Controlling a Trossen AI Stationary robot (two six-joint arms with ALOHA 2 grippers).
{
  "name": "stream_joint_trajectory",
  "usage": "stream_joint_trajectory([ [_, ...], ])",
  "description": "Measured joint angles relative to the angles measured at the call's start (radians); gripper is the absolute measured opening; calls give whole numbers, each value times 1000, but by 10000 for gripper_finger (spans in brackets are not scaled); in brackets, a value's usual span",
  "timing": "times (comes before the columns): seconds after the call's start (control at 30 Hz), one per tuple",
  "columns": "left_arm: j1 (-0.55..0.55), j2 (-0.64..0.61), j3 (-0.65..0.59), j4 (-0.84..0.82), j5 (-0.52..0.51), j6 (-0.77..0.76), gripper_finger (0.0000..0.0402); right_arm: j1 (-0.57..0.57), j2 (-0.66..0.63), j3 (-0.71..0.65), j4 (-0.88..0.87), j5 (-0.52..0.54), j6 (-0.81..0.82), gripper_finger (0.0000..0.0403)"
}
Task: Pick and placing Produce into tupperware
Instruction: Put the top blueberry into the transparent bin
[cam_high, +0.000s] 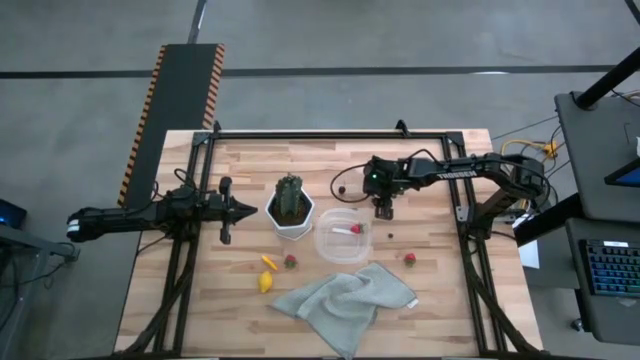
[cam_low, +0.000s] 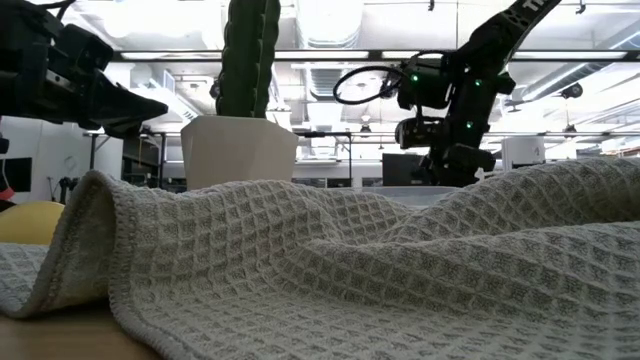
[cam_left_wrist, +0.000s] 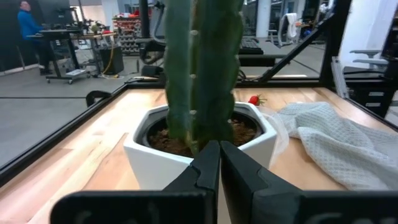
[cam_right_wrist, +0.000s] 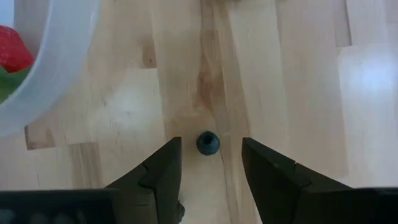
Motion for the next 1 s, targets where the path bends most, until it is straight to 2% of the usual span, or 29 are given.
stream_joint_trajectory([
  [1.0, 0, 0, 0, 0, -14, 0, 0, -2, 1, -67, 101, -3, 27, 156],
])
